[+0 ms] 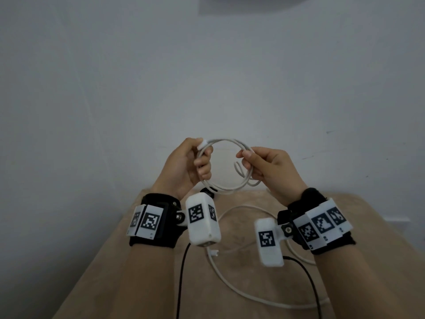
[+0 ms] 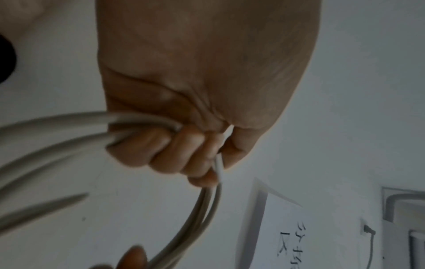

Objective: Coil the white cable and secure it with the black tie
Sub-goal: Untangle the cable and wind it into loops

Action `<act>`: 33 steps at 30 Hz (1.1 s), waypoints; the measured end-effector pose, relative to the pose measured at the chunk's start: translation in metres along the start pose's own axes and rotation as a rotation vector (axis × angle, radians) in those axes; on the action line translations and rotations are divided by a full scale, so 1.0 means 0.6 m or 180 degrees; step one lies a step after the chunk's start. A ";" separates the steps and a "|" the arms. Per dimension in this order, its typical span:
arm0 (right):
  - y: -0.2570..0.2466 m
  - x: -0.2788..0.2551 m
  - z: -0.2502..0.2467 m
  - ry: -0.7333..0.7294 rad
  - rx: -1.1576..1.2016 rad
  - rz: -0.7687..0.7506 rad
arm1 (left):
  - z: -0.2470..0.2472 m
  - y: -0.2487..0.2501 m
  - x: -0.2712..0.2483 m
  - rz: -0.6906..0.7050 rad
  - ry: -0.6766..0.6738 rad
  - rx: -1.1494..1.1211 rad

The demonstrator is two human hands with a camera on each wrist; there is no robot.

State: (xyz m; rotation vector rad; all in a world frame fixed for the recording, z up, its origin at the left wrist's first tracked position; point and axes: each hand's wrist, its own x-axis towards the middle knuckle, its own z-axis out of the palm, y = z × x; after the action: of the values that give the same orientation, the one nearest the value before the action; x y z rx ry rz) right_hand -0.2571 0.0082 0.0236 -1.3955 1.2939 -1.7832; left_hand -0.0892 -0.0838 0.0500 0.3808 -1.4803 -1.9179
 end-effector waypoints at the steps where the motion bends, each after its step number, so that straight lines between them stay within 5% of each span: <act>1: 0.002 0.000 -0.002 -0.0047 -0.0195 0.0019 | -0.005 -0.001 -0.002 -0.0062 0.0039 0.0209; 9: -0.003 -0.006 0.003 -0.0878 -0.2073 -0.0144 | -0.001 -0.008 -0.007 -0.0638 -0.0109 0.2044; 13: -0.007 -0.007 0.012 -0.0851 -0.2218 -0.0238 | 0.019 -0.013 -0.004 -0.0404 -0.0018 0.2586; 23: -0.006 -0.003 -0.007 -0.0364 -0.1102 -0.0010 | 0.007 -0.013 0.002 0.0251 0.0346 0.1895; 33: 0.001 -0.005 -0.044 -0.0679 -0.2668 0.0365 | -0.018 0.004 -0.005 0.0478 0.0697 0.1412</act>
State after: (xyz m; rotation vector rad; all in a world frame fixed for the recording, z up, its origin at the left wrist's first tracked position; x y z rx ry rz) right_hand -0.2808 0.0201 0.0217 -1.8059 2.0592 -0.9832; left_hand -0.0796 -0.0900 0.0485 0.6368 -1.7241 -1.3748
